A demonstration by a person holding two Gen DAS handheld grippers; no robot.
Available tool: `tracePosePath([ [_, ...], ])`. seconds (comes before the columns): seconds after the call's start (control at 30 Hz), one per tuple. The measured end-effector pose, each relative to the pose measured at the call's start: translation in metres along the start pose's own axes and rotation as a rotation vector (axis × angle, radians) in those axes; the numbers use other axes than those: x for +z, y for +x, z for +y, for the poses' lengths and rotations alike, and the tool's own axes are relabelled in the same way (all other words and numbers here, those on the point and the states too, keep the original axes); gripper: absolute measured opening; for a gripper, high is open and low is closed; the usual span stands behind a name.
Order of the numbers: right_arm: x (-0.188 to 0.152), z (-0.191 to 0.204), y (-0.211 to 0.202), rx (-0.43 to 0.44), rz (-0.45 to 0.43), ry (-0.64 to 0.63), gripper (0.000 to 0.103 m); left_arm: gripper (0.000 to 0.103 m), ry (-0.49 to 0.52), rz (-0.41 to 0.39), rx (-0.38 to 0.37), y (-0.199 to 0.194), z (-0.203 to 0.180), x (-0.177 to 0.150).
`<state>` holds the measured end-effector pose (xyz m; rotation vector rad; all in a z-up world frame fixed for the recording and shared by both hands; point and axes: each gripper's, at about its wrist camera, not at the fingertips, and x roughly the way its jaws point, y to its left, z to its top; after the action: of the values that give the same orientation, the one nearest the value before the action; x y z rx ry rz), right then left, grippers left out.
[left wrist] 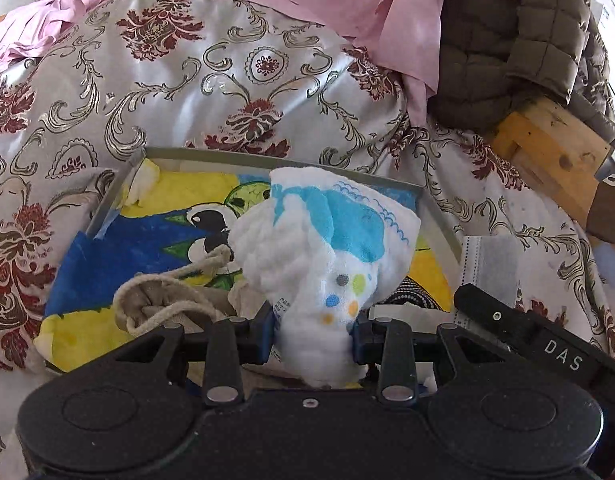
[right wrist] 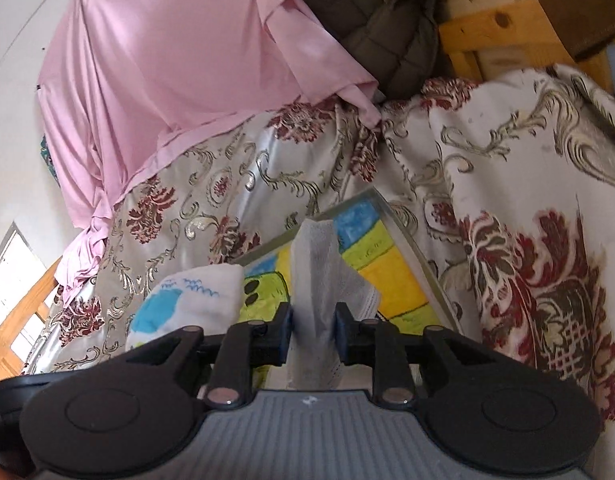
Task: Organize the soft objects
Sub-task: 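Carry the muslin cloth and grey mask over the cartoon-drawing tray with both tools, then open the left tool to drop the muslin cloth while the right releases the mask into the tray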
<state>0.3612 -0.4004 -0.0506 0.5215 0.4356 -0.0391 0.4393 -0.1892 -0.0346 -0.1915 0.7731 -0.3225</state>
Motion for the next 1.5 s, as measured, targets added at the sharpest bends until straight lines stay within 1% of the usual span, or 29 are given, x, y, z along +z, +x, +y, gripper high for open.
tracePosePath([
  [0.07, 0.000, 0.000, 0.000, -0.003, 0.000, 0.004, 0.032, 0.038, 0.001, 0.004, 0.005, 0.001, 0.000, 0.001],
  [0.2, 0.000, 0.000, 0.000, -0.006, 0.000, 0.002, 0.036, 0.039, 0.001, 0.010, 0.013, 0.003, 0.000, 0.001],
  [0.27, 0.000, 0.000, -0.001, -0.002, -0.006, 0.002, 0.044, 0.040, 0.001, 0.012, 0.018, 0.003, -0.001, 0.000],
  [0.33, 0.000, 0.000, -0.003, -0.004, -0.015, 0.005, 0.047, 0.041, 0.005, 0.016, 0.024, 0.002, -0.002, -0.001],
  [0.5, 0.000, -0.001, -0.003, -0.001, -0.015, 0.009, 0.051, 0.043, 0.041, -0.002, 0.042, 0.001, -0.005, -0.004],
  [0.6, 0.001, -0.001, -0.003, 0.000, -0.015, 0.010, 0.056, 0.044, 0.039, -0.004, 0.041, 0.002, -0.004, -0.004],
  [0.7, 0.001, -0.001, -0.004, 0.000, -0.020, 0.014, 0.063, 0.044, 0.036, -0.003, 0.043, 0.003, -0.004, -0.004],
  [0.8, 0.001, 0.000, -0.006, -0.008, -0.035, 0.016, 0.073, 0.047, 0.034, -0.004, 0.044, 0.002, -0.004, -0.004],
  [0.9, 0.002, 0.002, -0.009, -0.013, -0.054, 0.006, 0.079, 0.052, 0.041, -0.010, 0.058, 0.000, -0.005, -0.004],
  [1.07, 0.006, 0.007, -0.018, -0.016, -0.076, -0.008, 0.086, 0.059, 0.057, -0.042, 0.073, -0.009, -0.006, -0.006],
  [1.23, 0.014, 0.015, -0.038, -0.029, -0.124, -0.027, 0.093, 0.066, 0.059, -0.080, 0.081, -0.024, -0.007, -0.006],
  [1.3, 0.018, 0.018, -0.048, -0.035, -0.144, -0.029, 0.095, 0.068, 0.061, -0.101, 0.086, -0.033, -0.007, -0.006],
  [1.43, 0.023, 0.026, -0.073, -0.041, -0.184, -0.046, 0.102, 0.076, 0.055, -0.152, 0.093, -0.057, -0.007, -0.005],
  [1.5, 0.025, 0.033, -0.088, -0.044, -0.202, -0.064, 0.103, 0.079, 0.053, -0.185, 0.095, -0.073, -0.006, -0.005],
])
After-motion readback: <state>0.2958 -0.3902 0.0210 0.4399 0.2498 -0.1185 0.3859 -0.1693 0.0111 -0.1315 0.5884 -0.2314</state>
